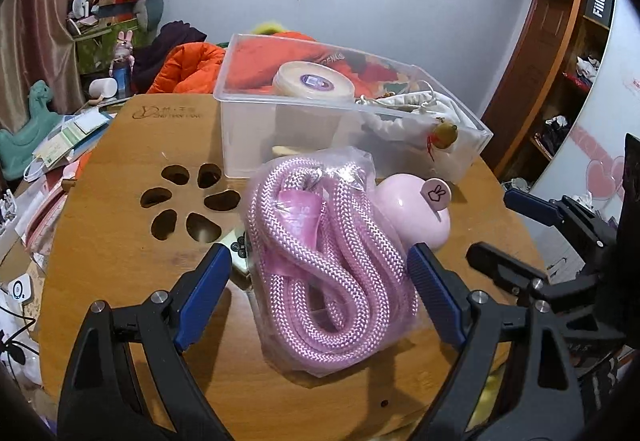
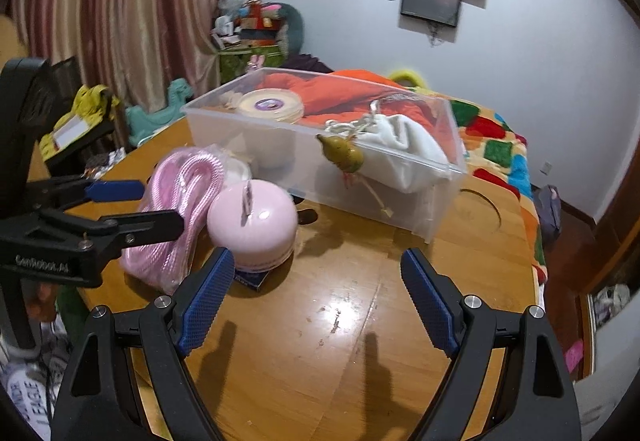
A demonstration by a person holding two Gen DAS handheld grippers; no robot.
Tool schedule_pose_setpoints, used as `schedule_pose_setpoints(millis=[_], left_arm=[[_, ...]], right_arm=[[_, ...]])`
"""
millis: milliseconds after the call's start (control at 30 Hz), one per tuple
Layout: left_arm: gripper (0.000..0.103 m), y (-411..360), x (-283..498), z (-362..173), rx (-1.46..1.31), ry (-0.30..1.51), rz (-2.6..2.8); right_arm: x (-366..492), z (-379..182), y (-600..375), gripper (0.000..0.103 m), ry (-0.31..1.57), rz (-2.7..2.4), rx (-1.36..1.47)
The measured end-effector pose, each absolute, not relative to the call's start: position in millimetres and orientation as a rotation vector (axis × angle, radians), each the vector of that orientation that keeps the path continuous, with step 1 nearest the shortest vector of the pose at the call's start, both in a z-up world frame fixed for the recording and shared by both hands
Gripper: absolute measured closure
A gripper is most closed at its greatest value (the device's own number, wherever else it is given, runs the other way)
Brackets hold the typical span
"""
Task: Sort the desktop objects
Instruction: 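Move the right tool toward the pink ball while the left grasps the bagged pink rope, then grasp the pink ball with the right tool while the left lifts the bagged pink rope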
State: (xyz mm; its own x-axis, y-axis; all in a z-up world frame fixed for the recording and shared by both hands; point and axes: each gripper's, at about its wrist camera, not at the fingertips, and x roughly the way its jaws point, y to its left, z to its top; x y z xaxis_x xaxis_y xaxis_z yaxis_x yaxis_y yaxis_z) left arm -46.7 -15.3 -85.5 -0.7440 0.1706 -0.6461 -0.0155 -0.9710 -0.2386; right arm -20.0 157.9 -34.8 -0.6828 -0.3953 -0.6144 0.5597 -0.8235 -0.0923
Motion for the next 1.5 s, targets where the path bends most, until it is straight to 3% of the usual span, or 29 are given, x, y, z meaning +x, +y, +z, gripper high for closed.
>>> schedule_pose_setpoints(millis=[367,600,667,700,1133,1233,1300,1500], left_arm=[[0.013,-1.5,-66.3,-89.7,-1.113,-0.164,2.816],[0.014,-16.2,-63.1,-88.3,-1.131,-0.169,2.792],[0.013,-19.1,-62.7,-88.7,-1.144,-0.175,2.79],[0.013,-20.4,-62.8,-88.8,-1.149,-0.179,2.786],[0.013,-10.6,-73.1,-96.7,-1.228,-0.161,2.853],[0.022,-6.2,-75.5,-99.7,-1.226,-0.132,2.872],[0.035,-3.0,-74.9,-100.1,-1.22,-0.093,2.883],[0.041,-8.2,-69.6,-96.4,-1.197,-0.107,2.89]], right_arm=[[-29.2,-52.9,128.1,0.02,0.512,-2.367,0.81],[-37.7,-56.0,111.6,0.023,0.543,-2.339,0.809],[-38.9,-56.8,107.7,0.029,0.549,-2.342,0.799],[-39.6,-57.0,106.6,0.037,0.55,-2.339,0.801],[-35.4,-43.4,142.2,0.041,0.388,-2.389,0.826],[-36.3,-39.1,147.0,0.04,0.345,-2.403,0.83],[-35.6,-38.0,149.7,0.04,0.323,-2.41,0.833],[-38.6,-33.9,156.2,0.04,0.276,-2.421,0.839]])
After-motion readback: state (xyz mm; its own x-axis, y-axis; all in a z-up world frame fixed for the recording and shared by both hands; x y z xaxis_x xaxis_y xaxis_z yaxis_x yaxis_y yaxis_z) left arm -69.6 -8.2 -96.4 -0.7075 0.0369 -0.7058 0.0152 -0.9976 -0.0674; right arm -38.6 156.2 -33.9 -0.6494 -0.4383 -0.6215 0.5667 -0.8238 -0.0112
